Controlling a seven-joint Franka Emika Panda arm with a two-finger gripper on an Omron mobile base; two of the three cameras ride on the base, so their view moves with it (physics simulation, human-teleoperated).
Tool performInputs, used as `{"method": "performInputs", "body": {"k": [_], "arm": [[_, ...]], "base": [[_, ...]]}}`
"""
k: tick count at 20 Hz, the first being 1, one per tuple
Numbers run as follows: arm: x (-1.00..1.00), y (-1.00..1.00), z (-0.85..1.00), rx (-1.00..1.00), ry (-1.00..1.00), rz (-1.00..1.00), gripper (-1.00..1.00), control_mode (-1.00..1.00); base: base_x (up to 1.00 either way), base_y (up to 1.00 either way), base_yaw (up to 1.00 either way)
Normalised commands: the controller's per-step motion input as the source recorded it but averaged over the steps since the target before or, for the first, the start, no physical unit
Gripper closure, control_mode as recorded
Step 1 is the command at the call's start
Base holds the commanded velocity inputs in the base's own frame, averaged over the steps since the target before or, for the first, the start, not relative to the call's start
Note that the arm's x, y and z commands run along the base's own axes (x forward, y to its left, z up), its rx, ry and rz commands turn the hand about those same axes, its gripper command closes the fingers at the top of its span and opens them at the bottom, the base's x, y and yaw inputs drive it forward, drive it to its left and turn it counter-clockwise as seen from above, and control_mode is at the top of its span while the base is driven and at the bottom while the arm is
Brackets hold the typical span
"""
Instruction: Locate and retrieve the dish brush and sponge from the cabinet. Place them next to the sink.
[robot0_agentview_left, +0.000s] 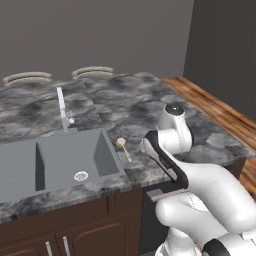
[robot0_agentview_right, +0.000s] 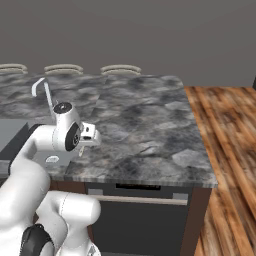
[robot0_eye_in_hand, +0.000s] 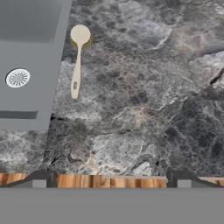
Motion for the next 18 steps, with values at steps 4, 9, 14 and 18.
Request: {"method": "performInputs", "body": {"k": [4, 9, 14, 18], "arm": [[-0.37, -0.13, 0.31, 0.00, -0.02, -0.11, -1.00, -1.00], [-0.28, -0.08, 0.18, 0.00, -0.05, -0.05, -1.00, -1.00], [-0.32, -0.10, 0.42, 0.00, -0.07, -0.02, -1.00, -1.00], [-0.22, -0.05, 0.60, 0.00, -0.10, 0.00, -1.00, -1.00]], "base": [[0.00, 0.00, 0.00], [0.00, 0.00, 0.00], [0.00, 0.00, 0.00], [0.00, 0.00, 0.00]]}}
